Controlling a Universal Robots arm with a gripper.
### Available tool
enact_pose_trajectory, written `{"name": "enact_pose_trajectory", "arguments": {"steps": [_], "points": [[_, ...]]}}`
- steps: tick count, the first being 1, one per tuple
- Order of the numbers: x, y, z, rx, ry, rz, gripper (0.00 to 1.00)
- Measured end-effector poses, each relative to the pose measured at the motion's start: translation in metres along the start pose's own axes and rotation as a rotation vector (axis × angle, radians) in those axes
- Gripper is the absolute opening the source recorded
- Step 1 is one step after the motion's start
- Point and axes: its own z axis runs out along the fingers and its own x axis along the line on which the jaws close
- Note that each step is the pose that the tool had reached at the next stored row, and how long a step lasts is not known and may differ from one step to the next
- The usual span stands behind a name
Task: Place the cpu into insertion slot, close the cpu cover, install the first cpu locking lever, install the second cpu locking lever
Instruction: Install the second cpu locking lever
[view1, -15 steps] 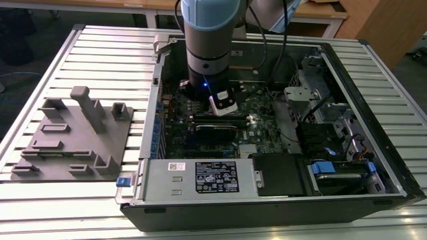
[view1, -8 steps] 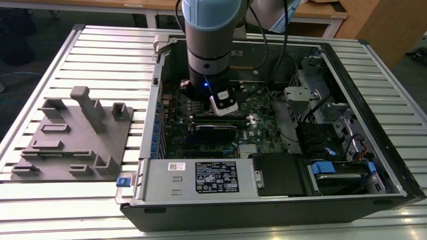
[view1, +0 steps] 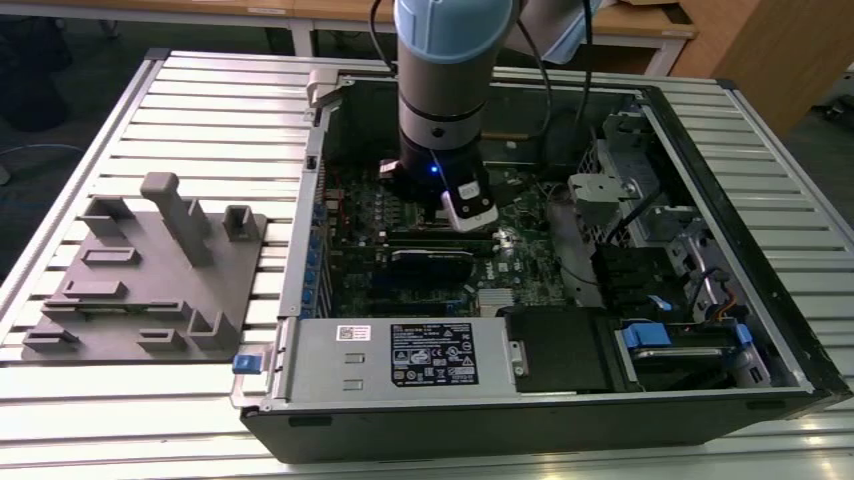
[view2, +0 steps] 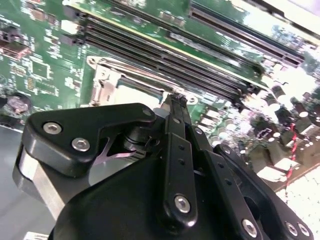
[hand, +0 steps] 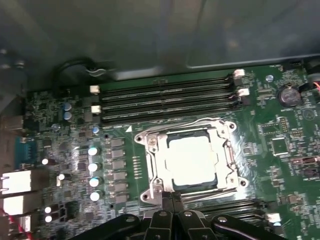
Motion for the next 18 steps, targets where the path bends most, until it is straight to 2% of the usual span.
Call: {"name": "enact_pose_trajectory", "arguments": {"steps": [2,5,6,9,10,12,13,15,18], "points": [[0.0000,0.0021,0.0004,0.0002,-0.0001,0.000,0.11],[0.0010,0.0094,0.0021,0.0005,-0.0002,0.000,0.11],[0.0015,0.0123,0.0027,0.0025,-0.0003,0.000,0.11],[0.0025,0.0192,0.0044,0.0163,-0.0026,0.000,0.11],[0.0027,0.0207,0.0047,0.0230,-0.0036,0.000,0.11],[0.0030,0.0231,0.0052,0.0429,-0.0065,0.000,0.11],[0.0030,0.0241,0.0055,0.0483,-0.0074,0.000,0.11],[0.0011,0.0264,0.0061,0.0505,-0.0078,0.000,0.11],[-0.0060,0.0297,0.0069,0.0514,-0.0079,0.000,0.11]]}}
